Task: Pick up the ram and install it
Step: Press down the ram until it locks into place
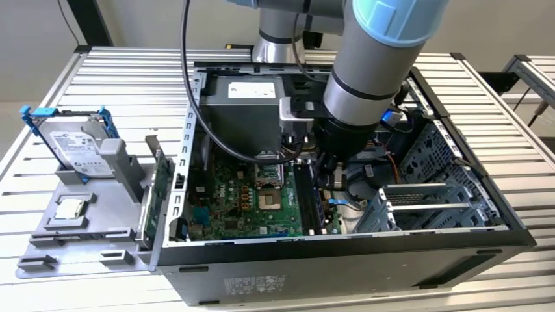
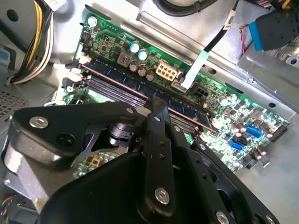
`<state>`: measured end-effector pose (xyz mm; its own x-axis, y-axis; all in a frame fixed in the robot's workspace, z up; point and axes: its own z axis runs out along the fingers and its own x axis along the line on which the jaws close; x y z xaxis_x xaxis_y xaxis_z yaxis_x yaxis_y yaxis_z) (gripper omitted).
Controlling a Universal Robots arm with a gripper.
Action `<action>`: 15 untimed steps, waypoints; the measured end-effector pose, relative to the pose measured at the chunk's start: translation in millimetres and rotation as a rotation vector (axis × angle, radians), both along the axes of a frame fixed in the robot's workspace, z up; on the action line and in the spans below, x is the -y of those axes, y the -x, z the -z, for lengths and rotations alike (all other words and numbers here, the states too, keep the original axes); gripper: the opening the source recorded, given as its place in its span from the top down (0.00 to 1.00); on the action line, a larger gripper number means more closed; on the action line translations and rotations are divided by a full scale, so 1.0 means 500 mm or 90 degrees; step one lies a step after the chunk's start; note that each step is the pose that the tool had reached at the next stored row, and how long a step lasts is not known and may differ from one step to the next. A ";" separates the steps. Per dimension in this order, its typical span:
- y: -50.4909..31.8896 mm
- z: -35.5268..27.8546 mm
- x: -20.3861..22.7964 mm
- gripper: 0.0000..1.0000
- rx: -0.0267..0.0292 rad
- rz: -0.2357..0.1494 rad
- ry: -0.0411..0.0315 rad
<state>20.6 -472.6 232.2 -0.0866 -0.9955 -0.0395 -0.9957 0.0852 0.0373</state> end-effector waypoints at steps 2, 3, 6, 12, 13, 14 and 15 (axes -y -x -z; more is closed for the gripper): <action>-0.001 0.004 0.0000 1.00 0.0005 -0.001 -0.0001; -0.001 0.004 0.0001 1.00 0.0005 -0.001 0.0002; -0.004 0.010 0.0000 1.00 0.0005 -0.001 0.0000; -0.006 0.028 0.0006 1.00 0.0001 -0.001 0.0016; -0.006 0.026 0.0001 1.00 0.0002 -0.001 0.0016; -0.006 0.020 -0.0009 1.00 0.0008 -0.001 -0.0014; -0.006 0.012 -0.0010 1.00 0.0008 -0.001 -0.0013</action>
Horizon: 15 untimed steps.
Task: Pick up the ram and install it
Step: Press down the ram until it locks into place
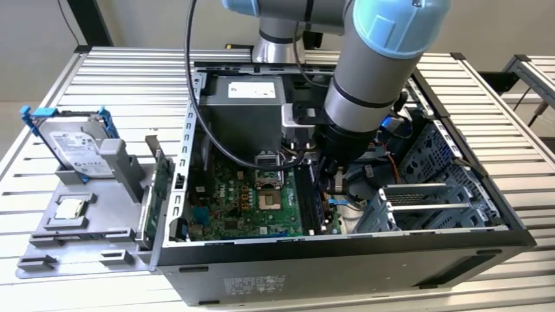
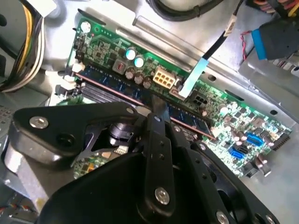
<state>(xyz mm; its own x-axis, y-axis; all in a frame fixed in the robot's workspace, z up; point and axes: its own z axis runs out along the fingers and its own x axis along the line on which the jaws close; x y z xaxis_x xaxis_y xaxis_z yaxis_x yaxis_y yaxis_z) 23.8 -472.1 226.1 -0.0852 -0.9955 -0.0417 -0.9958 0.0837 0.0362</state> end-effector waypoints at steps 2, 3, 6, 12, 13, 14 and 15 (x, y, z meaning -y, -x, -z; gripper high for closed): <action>0.000 -0.020 0.0011 1.00 -0.0003 0.000 0.0015; 0.000 -0.028 0.0010 1.00 -0.0003 0.000 0.0013; 0.000 -0.057 0.0011 1.00 -0.0003 0.000 0.0015; 0.000 -0.111 0.0011 1.00 -0.0003 0.000 0.0014; 0.000 -0.121 0.0011 1.00 -0.0003 0.000 0.0015; 0.000 -0.130 0.0011 1.00 -0.0003 0.000 0.0015; 0.000 -0.139 0.0011 1.00 -0.0003 0.000 0.0014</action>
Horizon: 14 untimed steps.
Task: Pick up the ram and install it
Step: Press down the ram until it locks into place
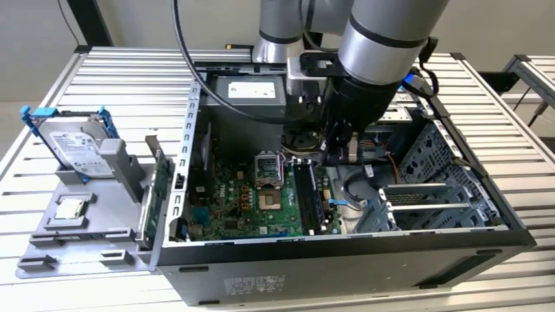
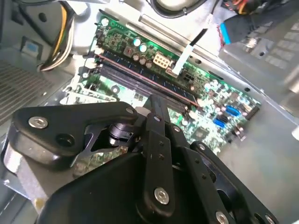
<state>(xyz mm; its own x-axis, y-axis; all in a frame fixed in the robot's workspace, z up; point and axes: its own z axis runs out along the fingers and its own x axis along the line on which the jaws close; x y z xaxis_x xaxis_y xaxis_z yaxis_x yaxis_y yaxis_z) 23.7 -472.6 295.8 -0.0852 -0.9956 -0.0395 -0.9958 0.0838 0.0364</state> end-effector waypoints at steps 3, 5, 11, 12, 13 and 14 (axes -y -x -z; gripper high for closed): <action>0.000 -0.027 0.0000 1.00 0.0000 0.000 0.0001; 0.000 -0.045 0.0001 1.00 0.0000 0.000 0.0000; 0.000 -0.060 0.0001 1.00 0.0000 0.000 0.0000; 0.000 -0.060 0.0000 1.00 0.0000 0.000 0.0001; 0.000 -0.060 0.0000 1.00 0.0000 0.000 0.0001; 0.000 -0.060 0.0001 1.00 0.0000 0.000 0.0000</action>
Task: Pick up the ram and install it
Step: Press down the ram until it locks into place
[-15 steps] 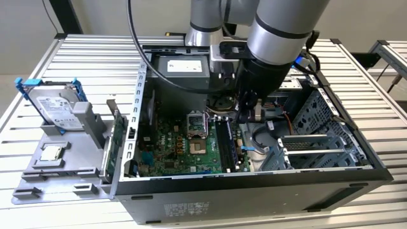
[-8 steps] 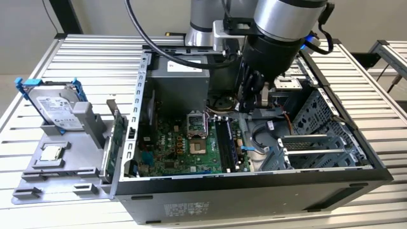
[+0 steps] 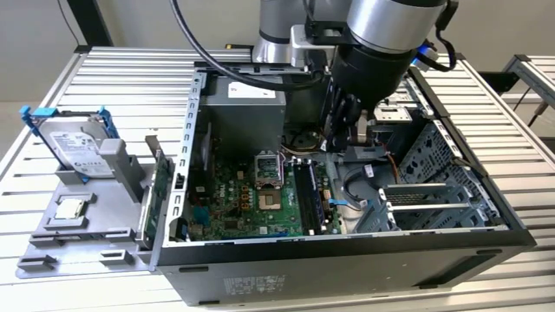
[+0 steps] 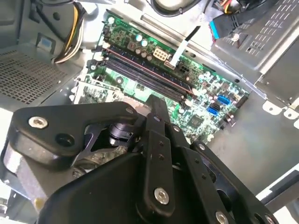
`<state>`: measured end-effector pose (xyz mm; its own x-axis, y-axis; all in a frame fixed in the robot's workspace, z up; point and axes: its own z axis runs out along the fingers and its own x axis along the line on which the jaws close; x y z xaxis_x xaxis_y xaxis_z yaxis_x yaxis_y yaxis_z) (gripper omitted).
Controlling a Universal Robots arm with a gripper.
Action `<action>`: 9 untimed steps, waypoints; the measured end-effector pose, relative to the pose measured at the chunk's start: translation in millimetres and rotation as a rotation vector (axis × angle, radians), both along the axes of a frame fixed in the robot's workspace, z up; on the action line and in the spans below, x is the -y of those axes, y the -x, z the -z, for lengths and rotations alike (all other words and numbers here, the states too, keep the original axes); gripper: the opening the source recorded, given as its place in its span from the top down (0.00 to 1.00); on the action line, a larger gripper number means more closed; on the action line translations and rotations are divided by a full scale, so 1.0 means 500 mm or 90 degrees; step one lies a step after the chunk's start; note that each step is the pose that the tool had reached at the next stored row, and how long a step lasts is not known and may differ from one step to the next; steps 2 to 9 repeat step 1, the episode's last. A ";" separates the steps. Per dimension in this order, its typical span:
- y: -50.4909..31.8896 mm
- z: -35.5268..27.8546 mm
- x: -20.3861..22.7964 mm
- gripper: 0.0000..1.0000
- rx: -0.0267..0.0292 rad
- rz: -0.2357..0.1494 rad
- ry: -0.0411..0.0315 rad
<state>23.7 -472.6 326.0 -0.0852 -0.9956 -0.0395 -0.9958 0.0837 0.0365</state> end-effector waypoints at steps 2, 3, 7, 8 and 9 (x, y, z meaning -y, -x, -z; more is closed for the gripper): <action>0.000 0.000 0.0000 1.00 0.0000 0.000 0.0000; 0.000 0.000 0.0000 1.00 0.0000 0.000 0.0000; 0.000 0.000 0.0000 1.00 0.0000 0.000 0.0000; 0.000 0.000 0.0000 1.00 0.0000 0.000 0.0000; 0.000 0.000 0.0000 1.00 0.0000 0.000 0.0000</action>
